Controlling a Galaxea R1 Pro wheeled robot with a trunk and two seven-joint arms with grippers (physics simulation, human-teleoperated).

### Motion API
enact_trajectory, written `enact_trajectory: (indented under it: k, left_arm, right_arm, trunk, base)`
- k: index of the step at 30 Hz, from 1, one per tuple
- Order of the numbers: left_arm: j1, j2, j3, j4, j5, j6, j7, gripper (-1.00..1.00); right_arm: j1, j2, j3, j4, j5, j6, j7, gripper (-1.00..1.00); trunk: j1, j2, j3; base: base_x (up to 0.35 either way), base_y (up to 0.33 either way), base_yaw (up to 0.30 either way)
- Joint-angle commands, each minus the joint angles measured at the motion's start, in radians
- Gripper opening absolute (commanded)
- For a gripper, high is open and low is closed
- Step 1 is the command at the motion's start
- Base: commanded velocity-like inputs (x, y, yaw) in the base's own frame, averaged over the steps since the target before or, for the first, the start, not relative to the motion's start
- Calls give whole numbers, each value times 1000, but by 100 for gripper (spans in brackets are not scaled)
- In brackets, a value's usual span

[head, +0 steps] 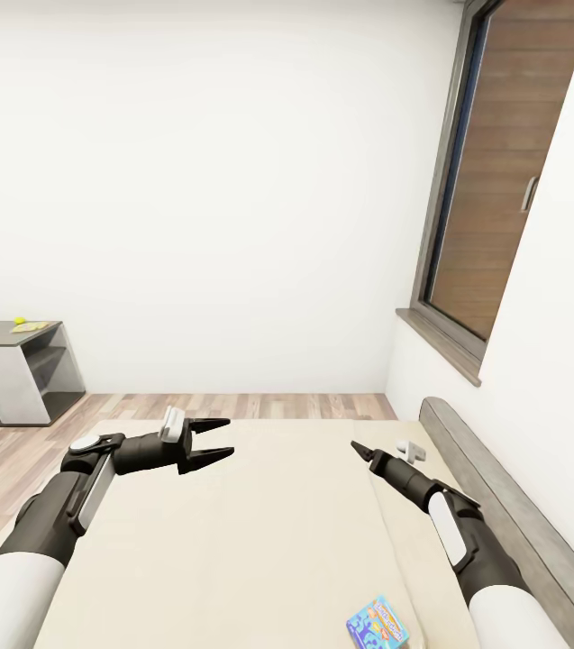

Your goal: Put all the toys in the child's room - the three board games (two on the bed and one on the table), the two jigsaw puzzles on the table, and the tennis ball on the table - inside the toy box on the table in the child's room.

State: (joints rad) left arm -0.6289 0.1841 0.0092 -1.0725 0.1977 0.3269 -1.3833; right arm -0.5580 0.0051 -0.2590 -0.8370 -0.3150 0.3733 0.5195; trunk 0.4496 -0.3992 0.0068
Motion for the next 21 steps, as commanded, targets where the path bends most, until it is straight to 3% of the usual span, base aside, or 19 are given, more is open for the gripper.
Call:
enact_trajectory:
  k: [1,21]
  left_arm:
    - [0,0,0,0,3,11,-3,100]
    - [0,1,1,0,3,11,-3,100]
  right_arm:
    - [0,1,-3,1,-9,9,2,100]
    - [0,-1,-7,23,-13,-11,-42,100]
  trunk:
    - [0,-1,0]
    - [0,-1,0]
  base:
    - [0,0,0]
    - [0,0,0]
